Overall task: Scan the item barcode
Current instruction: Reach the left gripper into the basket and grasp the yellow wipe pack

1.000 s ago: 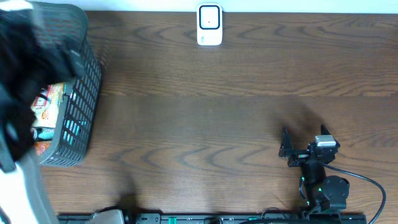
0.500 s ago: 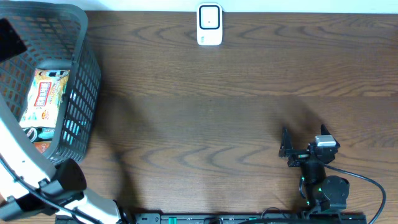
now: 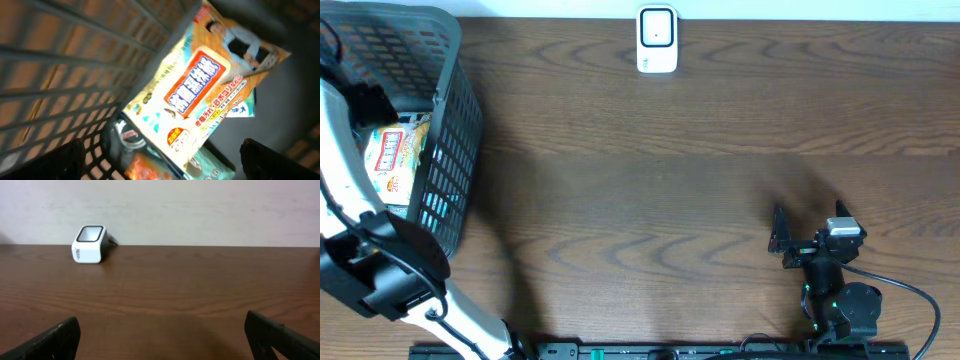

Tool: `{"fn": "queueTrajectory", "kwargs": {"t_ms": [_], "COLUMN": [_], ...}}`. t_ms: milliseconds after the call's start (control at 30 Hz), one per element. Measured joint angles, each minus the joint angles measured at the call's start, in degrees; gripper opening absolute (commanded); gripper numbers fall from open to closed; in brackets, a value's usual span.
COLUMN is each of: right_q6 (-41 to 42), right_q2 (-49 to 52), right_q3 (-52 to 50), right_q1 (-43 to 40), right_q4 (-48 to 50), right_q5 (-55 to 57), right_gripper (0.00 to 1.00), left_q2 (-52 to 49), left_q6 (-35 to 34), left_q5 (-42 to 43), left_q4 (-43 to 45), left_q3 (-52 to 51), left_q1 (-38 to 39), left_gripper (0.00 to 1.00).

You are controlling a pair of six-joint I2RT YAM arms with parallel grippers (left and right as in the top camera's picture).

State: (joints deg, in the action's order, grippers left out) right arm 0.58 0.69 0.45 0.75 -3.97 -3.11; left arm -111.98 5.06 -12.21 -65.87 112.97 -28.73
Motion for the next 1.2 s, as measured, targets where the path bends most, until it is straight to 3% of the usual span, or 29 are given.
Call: {"fn": "queueTrajectory", "kwargs": {"t_ms": [300, 633, 800, 1033, 1200], "right_q6": [0.0, 0.0, 0.0, 0.0, 0.0], "right_q2": [0.0, 0.0, 0.0, 0.0, 0.0], "right_q3": [0.0, 0.0, 0.0, 0.0, 0.0], "right_q1": [0.0, 0.0, 0.0, 0.0, 0.0], "right_q4": [0.0, 0.0, 0.0, 0.0, 0.0], "right_q5": [0.0, 0.0, 0.0, 0.0, 0.0], "right_gripper": [0.99, 0.99, 0.99, 0.99, 0.99], "left_q2": [0.0, -0.8, -4.3, -6.6, -6.6], "left_q6": [5.5, 6.0, 6.8, 7.6, 8.0], "left_q5": [4.2, 1.0, 0.3, -1.3, -1.9], "left_q4": [10.8, 18.8, 19.5, 21.5, 22.4], "left_q3": [-13.5, -24.4, -24.5, -24.5, -24.5], "left_q1": [0.0, 0.0, 0.0, 0.0, 0.0], "left_gripper": [0.98, 0.97, 0.82, 0.45, 0.38]}}
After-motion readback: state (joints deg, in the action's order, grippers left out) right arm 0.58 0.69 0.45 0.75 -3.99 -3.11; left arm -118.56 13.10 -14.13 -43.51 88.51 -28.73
